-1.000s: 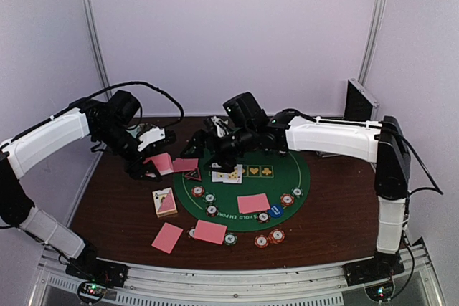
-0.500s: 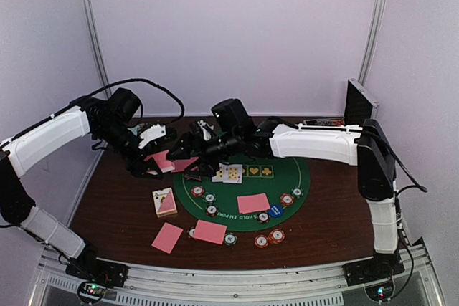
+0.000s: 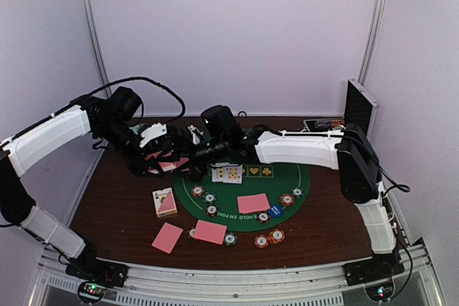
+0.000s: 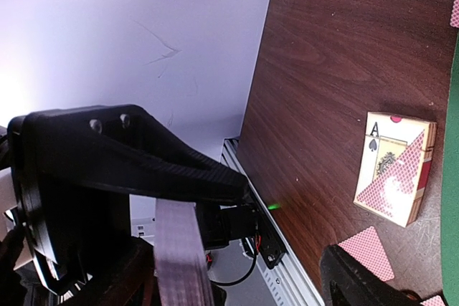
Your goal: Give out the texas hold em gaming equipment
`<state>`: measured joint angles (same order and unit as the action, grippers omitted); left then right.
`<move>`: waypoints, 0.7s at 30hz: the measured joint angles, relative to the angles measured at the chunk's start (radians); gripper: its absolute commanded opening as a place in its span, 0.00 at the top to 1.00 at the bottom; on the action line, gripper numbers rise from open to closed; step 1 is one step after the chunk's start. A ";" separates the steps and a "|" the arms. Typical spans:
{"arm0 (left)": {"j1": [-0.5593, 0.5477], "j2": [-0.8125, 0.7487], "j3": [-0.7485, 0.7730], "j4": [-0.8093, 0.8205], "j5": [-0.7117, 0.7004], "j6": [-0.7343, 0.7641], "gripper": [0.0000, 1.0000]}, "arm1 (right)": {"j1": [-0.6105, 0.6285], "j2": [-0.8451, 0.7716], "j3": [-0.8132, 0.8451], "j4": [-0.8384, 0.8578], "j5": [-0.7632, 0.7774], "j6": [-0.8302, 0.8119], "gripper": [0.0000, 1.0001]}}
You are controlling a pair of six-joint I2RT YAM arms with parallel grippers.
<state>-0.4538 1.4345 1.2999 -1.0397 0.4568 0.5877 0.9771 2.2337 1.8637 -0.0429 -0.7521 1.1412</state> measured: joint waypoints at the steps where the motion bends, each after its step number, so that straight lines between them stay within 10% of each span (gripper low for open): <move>1: 0.000 0.000 0.000 0.000 0.000 0.000 1.00 | 0.000 0.006 0.003 0.005 0.000 0.007 0.22; 21: -0.003 0.000 -0.004 -0.001 -0.012 0.000 1.00 | -0.045 -0.071 -0.143 0.129 -0.019 0.037 0.60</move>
<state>-0.4564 1.4345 1.2961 -1.0405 0.4446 0.5880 0.9325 2.1632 1.7210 0.0860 -0.7712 1.1786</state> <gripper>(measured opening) 0.675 0.464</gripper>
